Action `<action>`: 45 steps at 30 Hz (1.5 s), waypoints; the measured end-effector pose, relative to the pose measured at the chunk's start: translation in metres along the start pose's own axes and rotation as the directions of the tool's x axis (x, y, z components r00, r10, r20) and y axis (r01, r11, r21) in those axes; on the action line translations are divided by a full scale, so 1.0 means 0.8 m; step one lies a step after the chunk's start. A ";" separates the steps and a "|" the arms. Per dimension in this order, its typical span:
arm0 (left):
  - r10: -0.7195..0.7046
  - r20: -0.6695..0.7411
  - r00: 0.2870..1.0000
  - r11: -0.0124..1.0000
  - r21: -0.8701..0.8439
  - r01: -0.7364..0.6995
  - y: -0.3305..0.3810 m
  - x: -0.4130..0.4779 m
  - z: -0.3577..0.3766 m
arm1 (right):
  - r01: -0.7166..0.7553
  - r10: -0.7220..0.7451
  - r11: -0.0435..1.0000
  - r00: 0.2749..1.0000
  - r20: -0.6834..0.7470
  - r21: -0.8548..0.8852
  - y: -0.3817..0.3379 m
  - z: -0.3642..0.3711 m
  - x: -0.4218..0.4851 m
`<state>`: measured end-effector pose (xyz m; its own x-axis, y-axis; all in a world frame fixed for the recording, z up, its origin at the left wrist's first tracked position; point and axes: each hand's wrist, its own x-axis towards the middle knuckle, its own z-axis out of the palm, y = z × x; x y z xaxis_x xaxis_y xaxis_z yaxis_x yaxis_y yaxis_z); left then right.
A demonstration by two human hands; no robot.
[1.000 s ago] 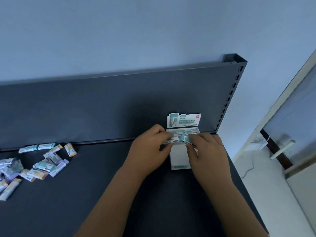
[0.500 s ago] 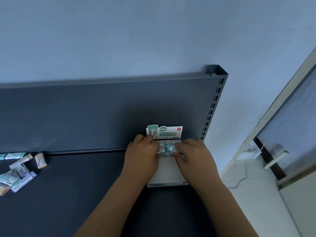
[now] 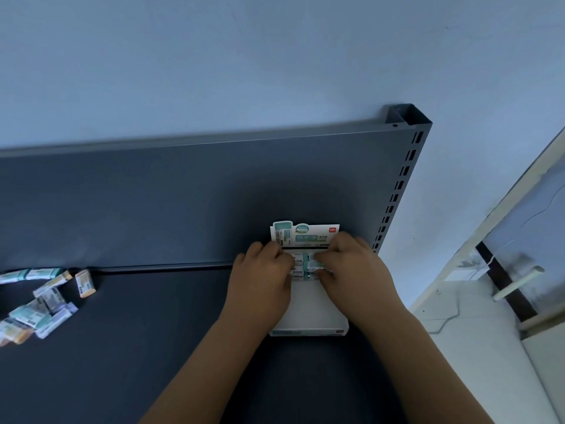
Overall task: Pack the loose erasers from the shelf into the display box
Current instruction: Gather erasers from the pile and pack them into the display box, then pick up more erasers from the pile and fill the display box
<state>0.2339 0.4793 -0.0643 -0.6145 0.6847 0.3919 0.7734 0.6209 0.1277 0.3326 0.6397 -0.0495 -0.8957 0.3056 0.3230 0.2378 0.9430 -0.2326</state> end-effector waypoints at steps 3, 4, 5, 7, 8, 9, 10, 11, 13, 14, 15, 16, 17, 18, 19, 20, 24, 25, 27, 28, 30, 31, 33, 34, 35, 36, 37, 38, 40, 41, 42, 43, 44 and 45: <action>0.016 0.000 1.000 1.000 -0.019 -0.016 -0.001 -0.002 0.001 | 0.031 -0.030 0.998 0.999 0.022 -0.048 0.001 0.001 0.005; 0.021 -0.006 1.000 0.999 -0.028 -0.021 -0.001 -0.001 0.002 | 0.034 -0.033 0.998 0.999 0.027 -0.048 0.002 0.001 0.005; 0.024 -0.013 1.000 0.999 -0.036 -0.024 -0.001 -0.001 0.003 | 0.033 -0.032 0.999 0.999 0.024 -0.039 0.001 0.001 0.005; 0.026 -0.028 0.999 0.999 -0.036 -0.027 -0.001 -0.002 0.005 | 0.020 -0.020 1.000 1.000 0.009 -0.009 0.000 0.004 0.002; 0.029 -0.032 0.999 0.999 -0.028 -0.030 -0.001 -0.002 0.006 | 0.010 -0.010 1.000 1.000 0.001 0.000 -0.002 0.005 0.000; 0.033 -0.032 0.999 0.999 -0.021 -0.033 0.000 -0.003 0.007 | -0.002 0.002 1.000 1.000 -0.007 0.003 -0.003 0.007 -0.001; 0.036 -0.032 0.999 0.999 -0.017 -0.037 0.000 -0.003 0.008 | -0.013 0.013 1.000 1.000 -0.013 0.001 -0.004 0.008 -0.002; 0.037 -0.031 0.999 0.999 -0.013 -0.037 0.000 -0.003 0.008 | -0.020 0.019 1.000 1.000 -0.020 -0.007 -0.005 0.010 -0.003; 0.037 -0.031 0.999 0.999 -0.002 -0.037 -0.001 -0.004 0.008 | -0.016 0.015 0.999 1.000 -0.026 -0.038 -0.006 0.012 -0.005; 0.039 -0.029 0.999 0.999 0.005 -0.039 -0.001 -0.004 0.009 | -0.013 0.011 0.998 1.000 -0.026 -0.057 -0.007 0.013 -0.006; 0.041 -0.027 0.999 0.999 0.010 -0.041 0.000 -0.004 0.009 | -0.012 0.010 0.997 1.000 -0.026 -0.074 -0.007 0.013 -0.007; 0.043 -0.024 0.999 0.999 0.013 -0.043 0.000 -0.005 0.008 | -0.017 0.015 0.996 1.000 -0.022 -0.087 -0.009 0.013 -0.007; 0.046 -0.024 0.999 0.999 0.014 -0.045 0.000 -0.006 0.009 | -0.025 0.023 0.995 1.000 -0.018 -0.100 -0.010 0.014 -0.007; 0.046 -0.026 0.999 0.999 0.015 -0.046 0.000 -0.006 0.009 | -0.035 0.034 0.993 0.999 -0.014 -0.116 -0.011 0.015 -0.007; 0.042 -0.024 0.999 0.999 0.018 -0.042 0.000 -0.006 0.009 | -0.043 0.042 0.990 0.999 -0.011 -0.136 -0.013 0.016 -0.007; 0.037 -0.023 0.999 0.999 0.019 -0.037 0.001 -0.006 0.009 | -0.051 0.051 0.987 0.999 -0.003 -0.155 -0.014 0.016 -0.008; 0.018 -0.014 1.000 1.000 0.011 -0.018 0.010 -0.011 -0.006 | -0.076 0.080 0.980 0.997 0.013 -0.182 -0.024 0.009 -0.018; 0.007 -0.018 1.000 1.000 -0.002 -0.007 0.013 -0.013 -0.015 | -0.090 0.091 0.984 0.996 0.001 -0.154 -0.028 0.004 -0.023; -0.019 -0.020 1.000 0.999 -0.047 0.018 0.015 -0.016 -0.041 | -0.133 0.130 0.987 0.991 -0.037 -0.092 -0.040 -0.009 -0.035; -0.028 -0.017 0.999 0.997 -0.069 0.027 0.013 -0.016 -0.053 | -0.153 0.151 0.986 0.987 -0.048 -0.064 -0.048 -0.015 -0.040; -0.037 0.002 0.999 0.997 -0.071 0.037 0.002 -0.019 -0.072 | -0.185 0.185 0.983 0.982 -0.048 0.000 -0.066 -0.023 -0.047; -0.037 0.010 0.999 0.997 -0.065 0.038 -0.006 -0.022 -0.079 | -0.190 0.192 0.981 0.980 -0.048 0.034 -0.077 -0.026 -0.049; -0.042 0.023 0.999 0.996 -0.073 0.044 -0.025 -0.030 -0.091 | -0.182 0.186 0.981 0.981 -0.050 0.072 -0.102 -0.027 -0.051; -0.050 0.049 0.998 0.996 -0.073 0.053 -0.034 -0.036 -0.096 | -0.172 0.176 0.982 0.983 -0.045 0.071 -0.115 -0.026 -0.051; -0.057 0.086 0.995 0.996 -0.066 0.063 -0.043 -0.043 -0.101 | -0.166 0.169 0.984 0.985 -0.036 0.071 -0.128 -0.024 -0.051; -0.061 0.121 0.991 0.996 -0.057 0.068 -0.053 -0.050 -0.105 | -0.166 0.168 0.983 0.985 -0.025 0.078 -0.140 -0.020 -0.050; -0.062 0.146 0.987 0.996 -0.051 0.071 -0.062 -0.057 -0.108 | -0.170 0.172 0.981 0.985 -0.013 0.093 -0.153 -0.016 -0.049; -0.063 0.165 0.984 0.996 -0.047 0.072 -0.072 -0.065 -0.110 | -0.176 0.178 0.978 0.984 -0.006 0.111 -0.164 -0.011 -0.048; -0.067 0.194 0.979 0.996 -0.052 0.078 -0.092 -0.080 -0.112 | -0.182 0.185 0.972 0.983 -0.005 0.151 -0.187 0.000 -0.048; -0.069 0.206 0.976 0.995 -0.056 0.082 -0.101 -0.088 -0.112 | -0.187 0.192 0.965 0.981 -0.008 0.184 -0.198 0.005 -0.050; -0.070 0.219 0.973 0.995 -0.055 0.084 -0.109 -0.094 -0.113 | -0.195 0.202 0.956 0.979 -0.011 0.219 -0.208 0.010 -0.052; -0.075 0.230 0.970 0.995 -0.052 0.089 -0.116 -0.100 -0.114 | -0.201 0.210 0.949 0.978 -0.012 0.243 -0.216 0.014 -0.054; -0.085 0.236 0.968 0.994 -0.048 0.099 -0.122 -0.107 -0.116 | -0.206 0.216 0.945 0.976 -0.012 0.256 -0.223 0.017 -0.057; -0.098 0.235 0.967 0.993 -0.045 0.111 -0.127 -0.112 -0.117 | -0.208 0.219 0.942 0.976 -0.012 0.263 -0.229 0.019 -0.060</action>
<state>0.2246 0.3192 -0.0270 -0.7064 0.6913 0.1522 0.7065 0.6754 0.2113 0.3265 0.4504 -0.0363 -0.8175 0.5061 0.2750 0.3116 0.7901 -0.5278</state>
